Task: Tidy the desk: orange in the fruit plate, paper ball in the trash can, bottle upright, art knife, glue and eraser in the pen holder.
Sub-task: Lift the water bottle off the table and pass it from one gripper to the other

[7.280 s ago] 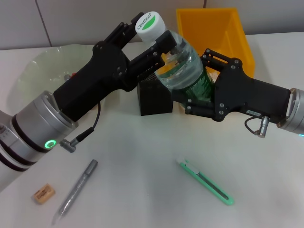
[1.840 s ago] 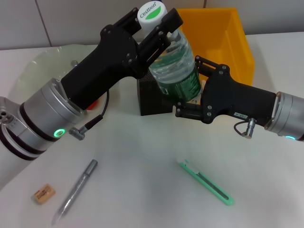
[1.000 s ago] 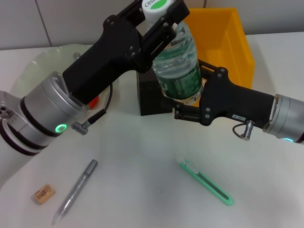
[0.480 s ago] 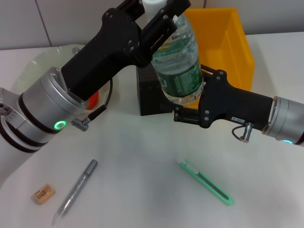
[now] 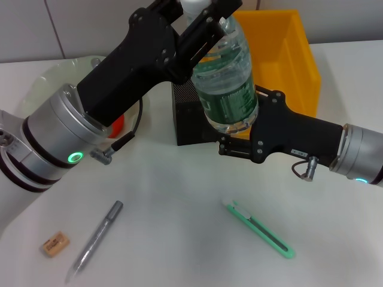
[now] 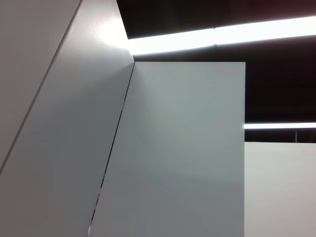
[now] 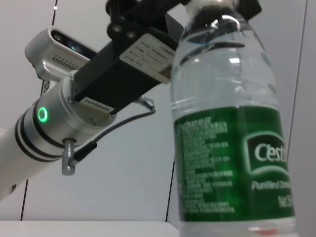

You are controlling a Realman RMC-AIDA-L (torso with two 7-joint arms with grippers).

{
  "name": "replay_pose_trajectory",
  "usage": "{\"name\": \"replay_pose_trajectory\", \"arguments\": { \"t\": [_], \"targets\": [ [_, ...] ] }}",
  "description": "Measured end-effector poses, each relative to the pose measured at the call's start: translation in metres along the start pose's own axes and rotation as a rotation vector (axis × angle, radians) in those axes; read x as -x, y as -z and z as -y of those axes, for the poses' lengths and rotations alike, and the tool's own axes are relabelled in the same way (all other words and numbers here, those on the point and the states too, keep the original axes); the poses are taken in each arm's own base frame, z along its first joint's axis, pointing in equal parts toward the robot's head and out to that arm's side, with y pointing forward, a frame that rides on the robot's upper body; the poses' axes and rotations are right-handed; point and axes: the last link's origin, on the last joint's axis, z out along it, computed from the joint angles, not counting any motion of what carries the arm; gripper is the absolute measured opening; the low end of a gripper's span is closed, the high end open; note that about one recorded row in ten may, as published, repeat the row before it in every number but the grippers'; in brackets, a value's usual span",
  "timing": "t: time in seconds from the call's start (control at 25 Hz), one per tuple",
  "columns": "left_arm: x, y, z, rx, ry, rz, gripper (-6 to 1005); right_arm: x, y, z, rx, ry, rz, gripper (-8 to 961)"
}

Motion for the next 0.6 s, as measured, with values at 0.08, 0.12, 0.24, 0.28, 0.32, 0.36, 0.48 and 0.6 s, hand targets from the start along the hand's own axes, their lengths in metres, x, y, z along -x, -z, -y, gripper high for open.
{"name": "replay_pose_trajectory", "arguments": {
  "t": [0.08,0.12,0.24,0.28,0.32,0.36,0.48,0.6],
  "targets": [
    [-0.0006,0.0000,-0.0009,0.006,0.000,-0.004,436,-0.0008,0.0003,0.0002,-0.002,-0.002,-0.003,783],
    [-0.0009,0.0000,-0.0010,0.007,0.000,-0.006,437,-0.0011,0.0004,0.0001,-0.003,-0.003,-0.004,783],
    [-0.0009,0.0000,-0.0010,0.007,0.000,-0.006,438,-0.0014,0.0007,0.0002,-0.004,-0.005,-0.005,783],
    [-0.0012,0.0000,-0.0008,0.006,0.000,-0.008,439,-0.0014,0.0007,0.0002,-0.004,-0.005,-0.005,783],
    [-0.0012,0.0000,-0.0008,0.006,0.000,-0.008,439,-0.0015,0.0012,0.0003,-0.006,-0.005,-0.005,784],
    [-0.0013,0.0005,-0.0002,0.001,0.000,-0.010,440,-0.0017,0.0019,0.0006,-0.009,-0.006,-0.006,784],
    [-0.0012,0.0010,0.0000,-0.001,-0.002,-0.009,441,-0.0028,0.0052,0.0010,-0.019,-0.009,-0.009,784],
    [-0.0017,0.0025,0.0013,-0.009,-0.009,-0.011,443,-0.0051,0.0101,0.0008,-0.033,-0.015,-0.017,784]
  ]
}}
